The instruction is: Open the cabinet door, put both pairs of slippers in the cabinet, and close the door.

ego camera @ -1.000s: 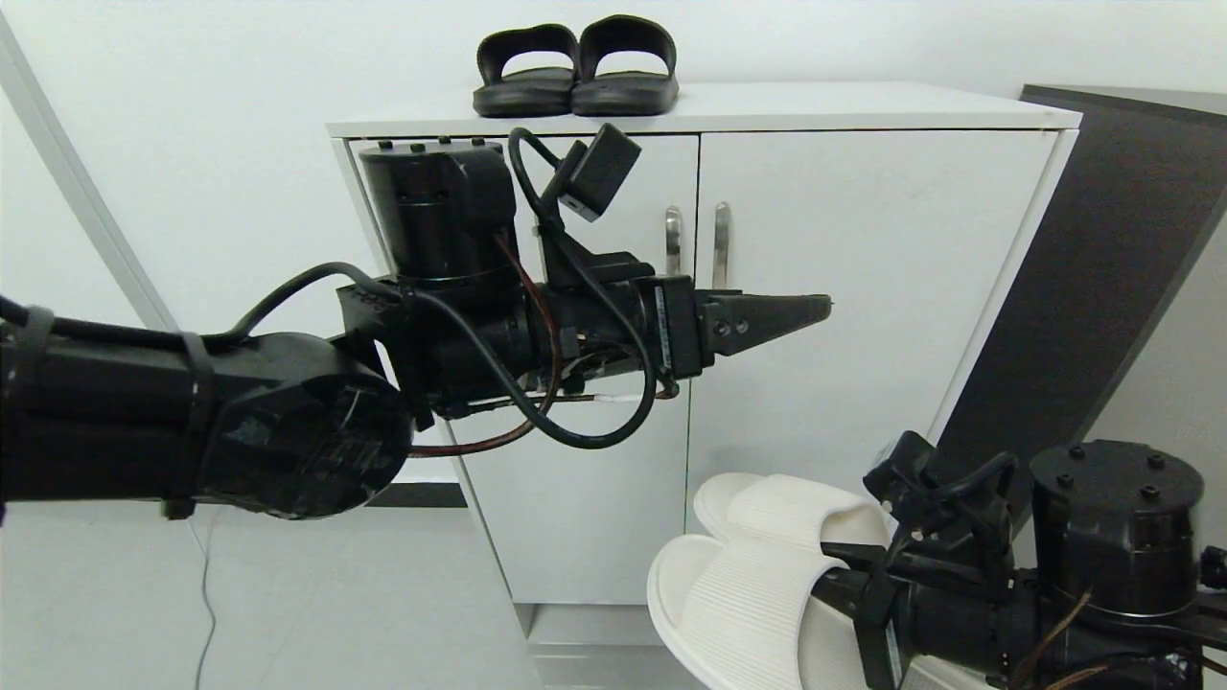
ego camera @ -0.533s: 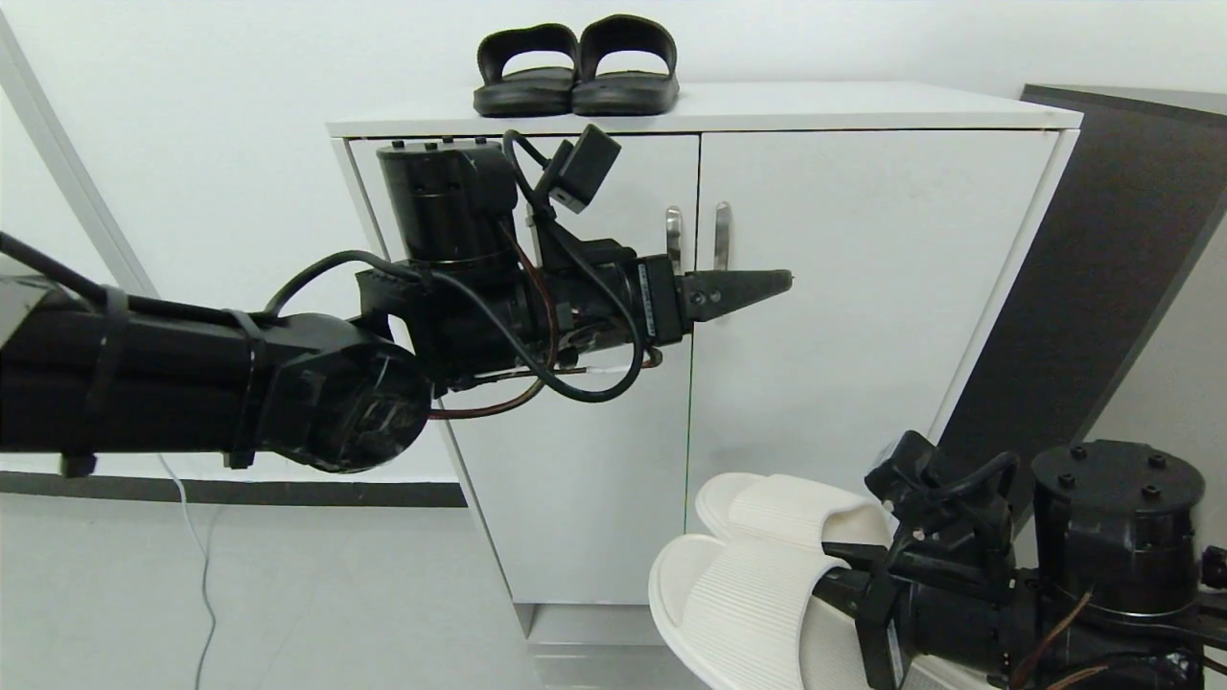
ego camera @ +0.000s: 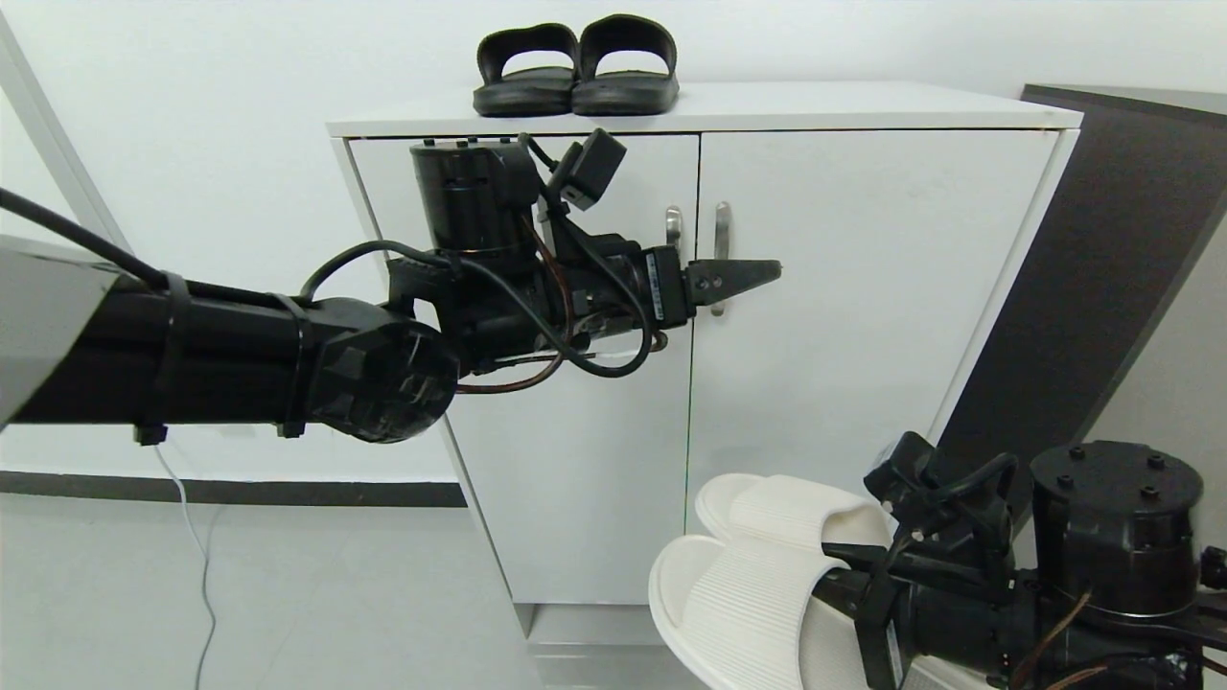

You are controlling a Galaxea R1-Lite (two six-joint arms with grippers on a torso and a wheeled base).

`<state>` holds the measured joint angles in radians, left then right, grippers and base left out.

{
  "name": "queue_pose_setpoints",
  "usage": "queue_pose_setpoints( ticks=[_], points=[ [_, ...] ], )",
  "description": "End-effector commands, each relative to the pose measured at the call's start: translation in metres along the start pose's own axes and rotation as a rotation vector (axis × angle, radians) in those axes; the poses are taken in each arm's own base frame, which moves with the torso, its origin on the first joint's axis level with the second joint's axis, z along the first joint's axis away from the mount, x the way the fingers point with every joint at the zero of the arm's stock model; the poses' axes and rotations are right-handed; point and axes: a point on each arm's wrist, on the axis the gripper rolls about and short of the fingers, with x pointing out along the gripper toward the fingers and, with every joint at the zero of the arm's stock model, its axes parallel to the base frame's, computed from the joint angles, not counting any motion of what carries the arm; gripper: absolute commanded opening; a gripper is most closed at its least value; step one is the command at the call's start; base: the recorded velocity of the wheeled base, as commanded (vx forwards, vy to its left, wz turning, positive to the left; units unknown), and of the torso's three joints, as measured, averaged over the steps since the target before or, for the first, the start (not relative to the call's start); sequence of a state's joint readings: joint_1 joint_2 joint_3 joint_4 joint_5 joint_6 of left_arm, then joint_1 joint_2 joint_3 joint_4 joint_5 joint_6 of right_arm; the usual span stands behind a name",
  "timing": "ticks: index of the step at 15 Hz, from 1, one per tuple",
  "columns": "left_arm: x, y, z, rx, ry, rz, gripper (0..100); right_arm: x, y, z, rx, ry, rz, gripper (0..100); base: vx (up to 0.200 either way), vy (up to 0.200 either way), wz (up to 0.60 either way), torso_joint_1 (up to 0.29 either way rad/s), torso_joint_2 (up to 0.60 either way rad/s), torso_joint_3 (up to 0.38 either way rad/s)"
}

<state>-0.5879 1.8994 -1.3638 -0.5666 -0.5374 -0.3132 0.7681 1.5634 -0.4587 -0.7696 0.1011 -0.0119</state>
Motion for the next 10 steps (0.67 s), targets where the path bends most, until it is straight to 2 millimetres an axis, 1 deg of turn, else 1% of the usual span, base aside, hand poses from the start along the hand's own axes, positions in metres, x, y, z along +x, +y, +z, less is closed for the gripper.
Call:
queue_pose_setpoints(
  ticks=[1, 3, 7, 8, 10],
  points=[
    [0.001, 0.001, 0.002, 0.004, -0.011, 0.014, 100, 0.001, 0.000, 0.000, 0.000, 0.002, 0.001, 0, 0.000, 0.000, 0.00, 0.000, 0.00, 0.000],
    [0.002, 0.002, 0.004, 0.006, -0.029, 0.055, 100, 0.001, 0.000, 0.000, 0.000, 0.002, 0.001, 0, 0.000, 0.000, 0.00, 0.000, 0.00, 0.000],
    [0.003, -0.001, 0.012, 0.020, -0.058, 0.063, 100, 0.001, 0.000, 0.000, -0.001, 0.002, 0.002, 0, 0.000, 0.000, 0.00, 0.000, 0.00, 0.000],
    [0.005, -0.002, 0.012, 0.017, -0.053, 0.060, 100, 0.000, 0.000, 0.000, -0.001, 0.001, 0.002, 0, 0.000, 0.000, 0.00, 0.000, 0.00, 0.000],
    [0.015, 0.000, 0.011, 0.013, -0.039, 0.061, 100, -0.001, 0.001, 0.000, -0.003, -0.001, 0.001, 0, 0.000, 0.000, 0.00, 0.000, 0.00, 0.000]
  ],
)
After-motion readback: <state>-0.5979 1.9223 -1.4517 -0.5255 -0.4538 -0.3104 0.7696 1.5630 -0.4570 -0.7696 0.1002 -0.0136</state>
